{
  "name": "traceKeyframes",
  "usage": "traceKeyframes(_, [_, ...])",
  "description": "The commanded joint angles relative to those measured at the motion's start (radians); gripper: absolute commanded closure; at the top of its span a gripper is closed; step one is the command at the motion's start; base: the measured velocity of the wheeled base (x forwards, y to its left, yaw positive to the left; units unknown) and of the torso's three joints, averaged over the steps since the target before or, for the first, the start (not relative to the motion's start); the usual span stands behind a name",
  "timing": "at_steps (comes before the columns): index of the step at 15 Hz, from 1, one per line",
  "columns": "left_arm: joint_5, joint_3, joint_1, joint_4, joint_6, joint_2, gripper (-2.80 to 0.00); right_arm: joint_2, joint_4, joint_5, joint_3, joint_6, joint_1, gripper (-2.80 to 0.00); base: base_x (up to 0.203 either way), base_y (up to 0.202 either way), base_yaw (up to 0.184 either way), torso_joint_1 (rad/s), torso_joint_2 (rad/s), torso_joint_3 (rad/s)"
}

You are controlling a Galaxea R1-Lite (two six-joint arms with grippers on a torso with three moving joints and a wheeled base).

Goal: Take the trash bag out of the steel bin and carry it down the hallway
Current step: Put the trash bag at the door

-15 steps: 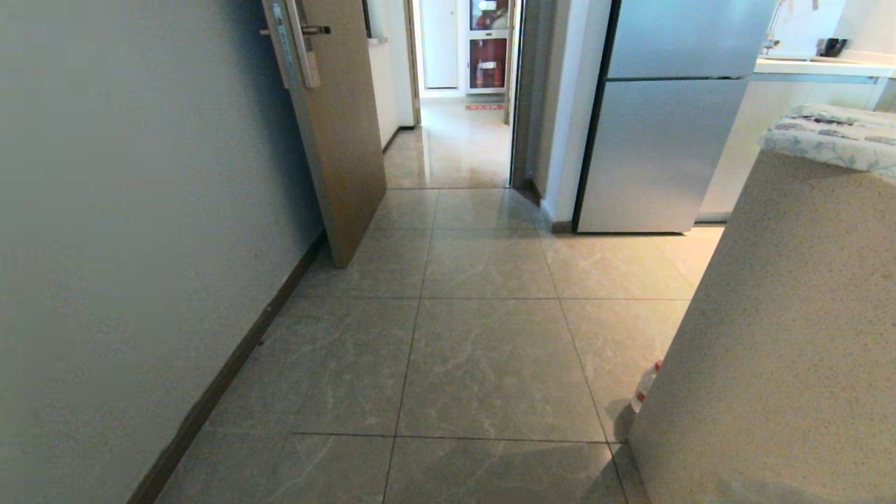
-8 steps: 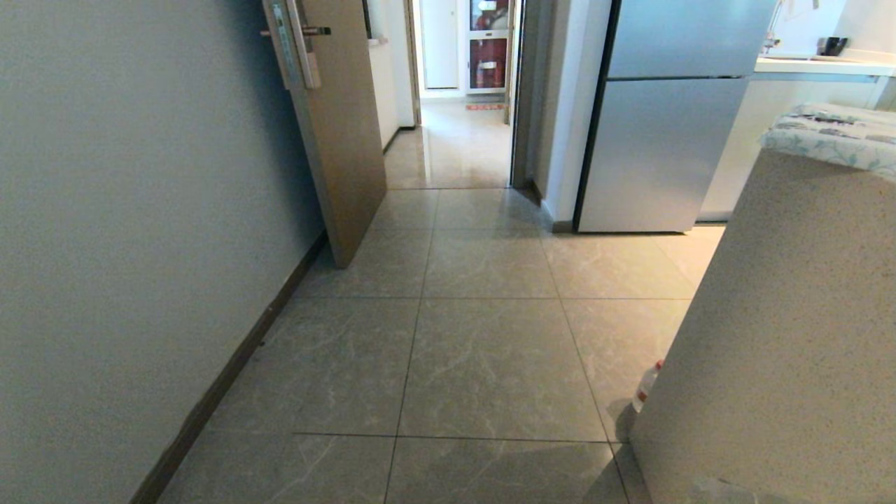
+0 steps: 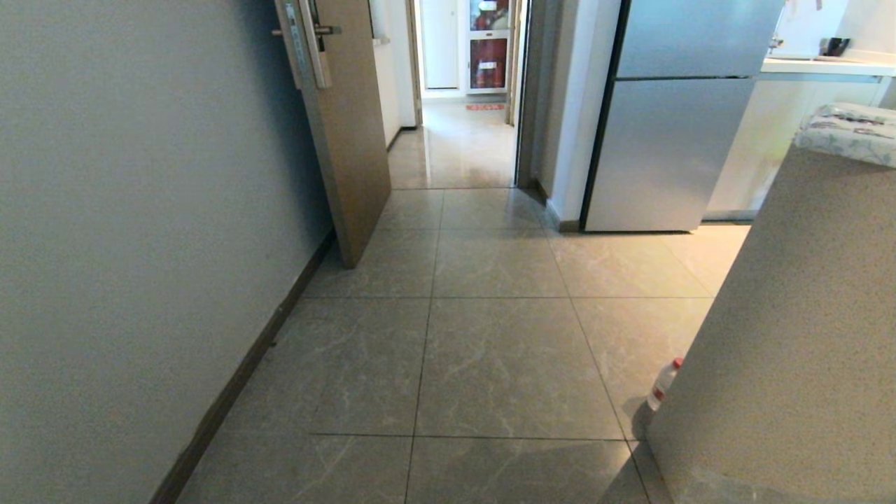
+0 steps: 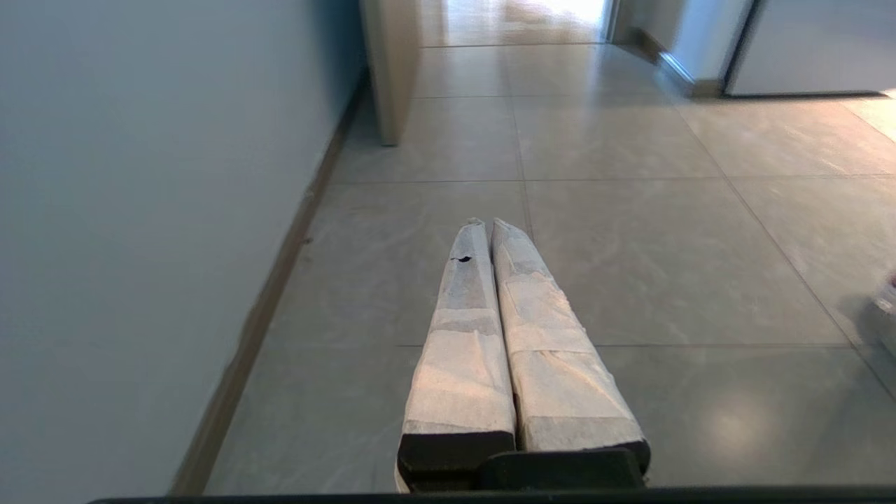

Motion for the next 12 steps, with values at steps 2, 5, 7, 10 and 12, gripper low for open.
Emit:
traceKeyframes(2, [0.001, 0.0, 0.0, 0.0, 0.001, 0.0, 0.0, 0.002, 0.001, 0.001, 0.0, 0.0, -0.002, 0.0, 0.0, 0.0, 0.0, 0.0, 0.0, 0.0])
traceKeyframes(5, [0.001, 0.0, 0.0, -0.001, 0.005, 0.0, 0.0, 0.002, 0.001, 0.001, 0.0, 0.0, -0.002, 0.0, 0.0, 0.0, 0.0, 0.0, 0.0, 0.0])
traceKeyframes(7, [0.001, 0.0, 0.0, 0.0, 0.005, 0.0, 0.0, 0.002, 0.001, 0.001, -0.001, 0.0, -0.001, 0.0, 0.0, 0.0, 0.0, 0.0, 0.0, 0.0])
traceKeyframes(10, [0.001, 0.0, 0.0, 0.0, 0.005, 0.0, 0.0, 0.001, 0.001, 0.001, 0.0, 0.0, -0.001, 0.0, 0.0, 0.0, 0.0, 0.0, 0.0, 0.0])
traceKeyframes(12, [0.001, 0.0, 0.0, 0.0, 0.004, 0.0, 0.0, 0.001, 0.001, 0.001, 0.0, 0.0, -0.001, 0.0, 0.0, 0.0, 0.0, 0.0, 0.0, 0.0])
